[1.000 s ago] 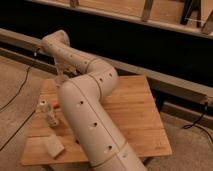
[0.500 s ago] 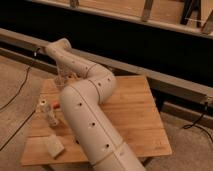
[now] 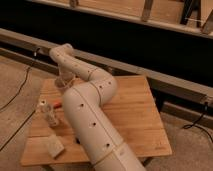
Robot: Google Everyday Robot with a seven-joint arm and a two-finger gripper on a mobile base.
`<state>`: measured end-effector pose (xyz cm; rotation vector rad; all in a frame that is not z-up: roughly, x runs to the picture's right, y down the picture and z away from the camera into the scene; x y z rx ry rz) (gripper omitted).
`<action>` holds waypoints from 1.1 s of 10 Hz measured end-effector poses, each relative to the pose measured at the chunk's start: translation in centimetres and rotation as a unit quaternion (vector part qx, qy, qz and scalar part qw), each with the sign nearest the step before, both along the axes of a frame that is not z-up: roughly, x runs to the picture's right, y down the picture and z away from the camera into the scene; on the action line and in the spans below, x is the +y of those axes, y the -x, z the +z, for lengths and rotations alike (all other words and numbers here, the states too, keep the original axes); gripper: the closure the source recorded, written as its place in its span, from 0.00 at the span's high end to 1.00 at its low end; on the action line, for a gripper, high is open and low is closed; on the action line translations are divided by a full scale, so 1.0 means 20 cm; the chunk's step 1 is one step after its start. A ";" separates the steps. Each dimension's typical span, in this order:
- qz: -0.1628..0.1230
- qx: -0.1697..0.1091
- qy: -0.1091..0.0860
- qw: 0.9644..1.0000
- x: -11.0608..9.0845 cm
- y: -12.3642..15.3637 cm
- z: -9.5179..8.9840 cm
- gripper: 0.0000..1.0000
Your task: Place the ceramic cup in the ceramic bowl
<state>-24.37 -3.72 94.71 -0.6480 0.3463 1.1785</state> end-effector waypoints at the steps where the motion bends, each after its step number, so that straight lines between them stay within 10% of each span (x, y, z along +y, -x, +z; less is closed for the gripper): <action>1: 0.000 -0.011 -0.007 1.000 -0.05 0.03 -0.04 0.00; 6: -0.017 -0.038 -0.023 0.999 -0.31 0.00 -0.49 0.00; 11: -0.027 -0.006 0.005 1.000 -0.28 -0.34 -0.75 0.00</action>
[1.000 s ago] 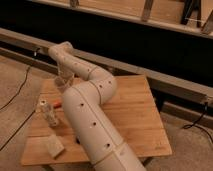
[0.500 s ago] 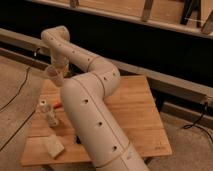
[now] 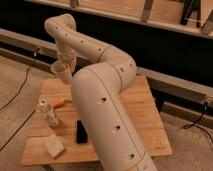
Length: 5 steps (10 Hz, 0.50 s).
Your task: Place the ceramic cup in the ceramic bowl
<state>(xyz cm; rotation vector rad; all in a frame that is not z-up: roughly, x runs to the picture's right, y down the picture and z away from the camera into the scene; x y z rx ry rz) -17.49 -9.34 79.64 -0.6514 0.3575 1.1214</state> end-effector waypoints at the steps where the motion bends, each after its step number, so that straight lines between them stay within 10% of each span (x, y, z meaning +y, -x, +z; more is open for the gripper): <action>1: 0.000 0.007 0.016 1.000 0.07 -0.09 -0.07 0.00; 5: -0.001 0.009 0.039 0.999 0.31 -0.23 -0.12 0.00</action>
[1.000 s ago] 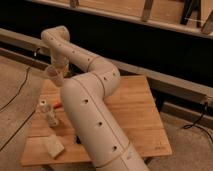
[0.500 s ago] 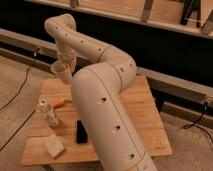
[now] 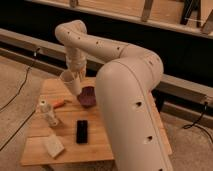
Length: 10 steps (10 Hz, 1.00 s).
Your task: Place the ceramic cup in the ceramic bowl
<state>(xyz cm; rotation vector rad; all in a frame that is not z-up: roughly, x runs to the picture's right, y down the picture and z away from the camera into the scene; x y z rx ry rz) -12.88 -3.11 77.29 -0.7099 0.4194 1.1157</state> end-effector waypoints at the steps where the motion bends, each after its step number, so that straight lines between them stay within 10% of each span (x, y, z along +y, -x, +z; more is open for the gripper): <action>1: 0.005 -0.002 0.003 1.000 0.05 -0.03 0.01 0.00; 10: 0.046 0.024 -0.063 0.997 0.17 -0.23 0.28 0.00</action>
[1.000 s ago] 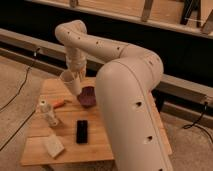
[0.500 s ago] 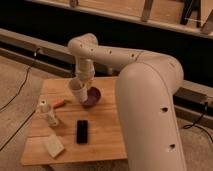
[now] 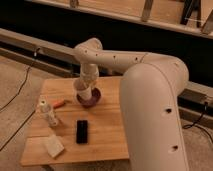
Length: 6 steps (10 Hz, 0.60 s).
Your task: Place the ceramic cup in the ceramic bowl
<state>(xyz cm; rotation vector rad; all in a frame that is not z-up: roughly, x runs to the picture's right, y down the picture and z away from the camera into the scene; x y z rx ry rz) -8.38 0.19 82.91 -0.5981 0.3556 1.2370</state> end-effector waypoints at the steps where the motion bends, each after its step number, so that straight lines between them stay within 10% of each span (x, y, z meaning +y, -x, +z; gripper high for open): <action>1: -0.001 0.001 -0.001 1.000 0.01 0.00 0.02 0.00; 6: -0.011 0.021 -0.010 1.000 0.08 -0.03 0.18 0.00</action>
